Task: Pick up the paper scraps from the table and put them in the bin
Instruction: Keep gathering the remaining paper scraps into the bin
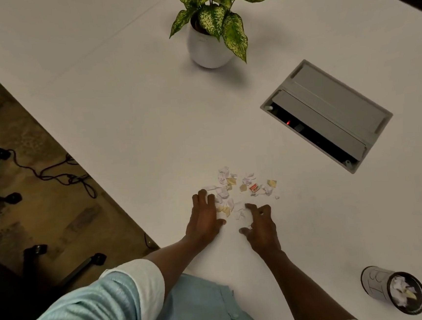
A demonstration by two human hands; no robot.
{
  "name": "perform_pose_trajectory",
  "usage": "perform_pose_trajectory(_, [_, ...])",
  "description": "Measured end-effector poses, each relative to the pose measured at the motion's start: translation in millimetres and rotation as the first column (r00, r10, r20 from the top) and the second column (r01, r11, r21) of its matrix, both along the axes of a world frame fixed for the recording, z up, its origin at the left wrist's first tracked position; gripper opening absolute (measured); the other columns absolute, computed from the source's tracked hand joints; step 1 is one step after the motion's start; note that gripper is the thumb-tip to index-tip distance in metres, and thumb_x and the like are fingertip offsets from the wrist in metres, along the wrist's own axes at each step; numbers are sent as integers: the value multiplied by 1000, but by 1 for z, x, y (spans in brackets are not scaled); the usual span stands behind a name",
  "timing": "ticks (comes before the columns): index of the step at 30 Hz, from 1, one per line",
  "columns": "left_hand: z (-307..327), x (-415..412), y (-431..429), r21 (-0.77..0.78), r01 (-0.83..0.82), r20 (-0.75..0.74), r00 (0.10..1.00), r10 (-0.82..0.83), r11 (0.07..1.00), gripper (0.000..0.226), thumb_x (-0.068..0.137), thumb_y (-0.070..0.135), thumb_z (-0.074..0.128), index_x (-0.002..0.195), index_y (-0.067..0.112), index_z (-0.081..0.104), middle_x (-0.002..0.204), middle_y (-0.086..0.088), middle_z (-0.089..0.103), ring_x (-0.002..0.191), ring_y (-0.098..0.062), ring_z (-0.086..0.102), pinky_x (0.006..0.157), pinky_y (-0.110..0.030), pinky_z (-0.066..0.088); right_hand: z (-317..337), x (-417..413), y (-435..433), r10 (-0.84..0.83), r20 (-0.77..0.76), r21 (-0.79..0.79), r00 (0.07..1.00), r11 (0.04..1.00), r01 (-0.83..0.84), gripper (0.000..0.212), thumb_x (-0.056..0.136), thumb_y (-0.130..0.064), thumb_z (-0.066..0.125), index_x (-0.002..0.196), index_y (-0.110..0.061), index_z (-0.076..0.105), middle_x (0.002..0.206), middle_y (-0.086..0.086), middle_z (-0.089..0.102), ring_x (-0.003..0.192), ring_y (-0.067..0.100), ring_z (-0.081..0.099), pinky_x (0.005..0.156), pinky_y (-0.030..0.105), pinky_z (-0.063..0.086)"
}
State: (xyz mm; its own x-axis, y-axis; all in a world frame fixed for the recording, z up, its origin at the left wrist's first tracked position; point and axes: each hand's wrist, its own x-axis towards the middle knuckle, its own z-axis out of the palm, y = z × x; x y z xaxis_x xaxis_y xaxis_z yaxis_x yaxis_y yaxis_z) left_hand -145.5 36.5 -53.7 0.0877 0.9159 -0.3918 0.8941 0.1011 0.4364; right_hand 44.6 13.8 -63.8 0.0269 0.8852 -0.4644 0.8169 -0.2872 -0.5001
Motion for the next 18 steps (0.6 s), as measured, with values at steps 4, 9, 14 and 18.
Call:
perform_pose_trajectory(4, [-3, 6, 1, 5, 36, 37, 999, -36, 999, 59, 95, 19, 72, 145, 14, 42, 150, -10, 34, 136, -27, 39, 106, -39, 53, 0, -8, 8, 108, 36, 27, 994, 994, -109, 67, 86, -21, 80, 144, -25, 48, 125, 3, 40, 101, 17, 60, 93, 28, 57])
perform_pose_trajectory(9, [-8, 7, 2, 32, 30, 105, 994, -33, 999, 10, 104, 17, 56, 112, 14, 53, 123, -2, 49, 108, -20, 43, 83, -26, 44, 2, -13, 11, 183, 95, 45, 979, 981, -188, 38, 92, -22, 73, 127, -21, 59, 123, 4, 47, 104, 20, 60, 89, 33, 56])
perform_pose_trajectory(14, [-13, 6, 5, 101, 134, 28, 990, -138, 986, 11, 104, 11, 54, 110, 9, 62, 119, -8, 58, 110, -24, 46, 83, -34, 44, 1, -17, 10, 182, 119, 88, 976, 977, -193, 14, 96, -18, 67, 109, -14, 66, 112, 4, 55, 101, 21, 56, 83, 31, 52])
perform_pose_trajectory(18, [-12, 4, 6, 77, 122, 45, 991, -125, 990, 9, 100, 6, 55, 101, 7, 64, 111, -10, 62, 105, -26, 50, 81, -37, 44, 1, -17, 9, 164, 126, 110, 978, 978, -178, 10, 96, -13, 58, 96, -9, 68, 102, 5, 61, 93, 21, 58, 80, 34, 51])
